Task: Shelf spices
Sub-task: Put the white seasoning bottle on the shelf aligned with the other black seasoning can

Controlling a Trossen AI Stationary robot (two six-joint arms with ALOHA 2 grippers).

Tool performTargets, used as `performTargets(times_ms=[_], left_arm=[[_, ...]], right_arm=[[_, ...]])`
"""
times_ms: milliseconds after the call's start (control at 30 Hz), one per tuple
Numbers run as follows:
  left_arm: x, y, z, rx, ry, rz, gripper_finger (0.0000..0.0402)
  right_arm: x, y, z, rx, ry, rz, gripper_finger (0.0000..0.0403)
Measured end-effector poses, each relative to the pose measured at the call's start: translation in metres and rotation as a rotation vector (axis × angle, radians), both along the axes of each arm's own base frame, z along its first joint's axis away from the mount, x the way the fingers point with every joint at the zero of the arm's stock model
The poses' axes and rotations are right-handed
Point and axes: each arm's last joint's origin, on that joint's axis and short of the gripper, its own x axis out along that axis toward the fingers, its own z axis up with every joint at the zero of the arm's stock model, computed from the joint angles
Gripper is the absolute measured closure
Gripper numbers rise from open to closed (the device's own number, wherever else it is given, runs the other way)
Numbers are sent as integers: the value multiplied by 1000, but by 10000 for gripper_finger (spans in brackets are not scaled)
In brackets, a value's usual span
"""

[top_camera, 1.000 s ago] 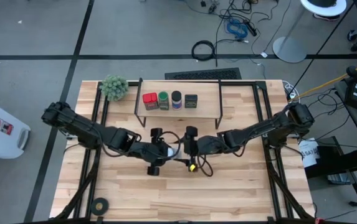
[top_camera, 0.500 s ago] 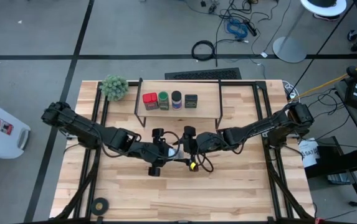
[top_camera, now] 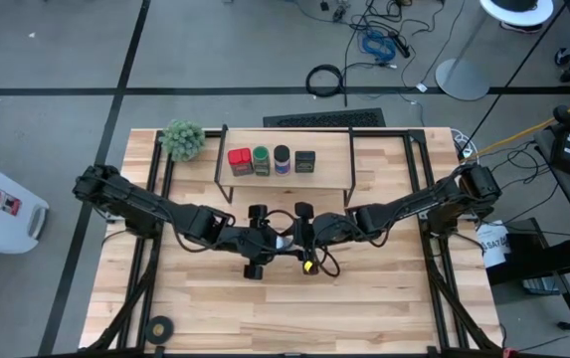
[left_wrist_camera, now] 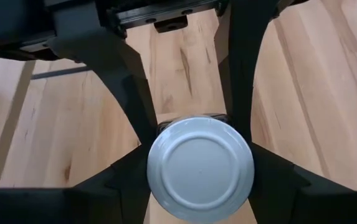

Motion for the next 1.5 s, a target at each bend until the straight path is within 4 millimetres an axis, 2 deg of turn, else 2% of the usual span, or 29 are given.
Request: performTargets(times_ms=[100,300,633,833,1100,1267,1500], left_arm=[[0,0,1,16,-6,-6,191],[0,0,2,17,-6,-26,194],[0,0,2,13,-7,-29,194],[0,0,2,11,-11,-29,194],[-1,0,2,8,-8,-25,194],[-1,0,3,5,-8,-25,193],[-1,-4,7,0,-48,-26,124]], right_arm=[[-1,2,-1,-4,7,2,213],[-1,2,0,5,7,3,159],[-2,4,-1,-32,20,22,134],[1,3,-6,-60,25,9,152],[6,2,-12,-60,14,-7,214],[6,2,-12,-57,7,-6,215],[5,2,-13,-64,22,0,213]])
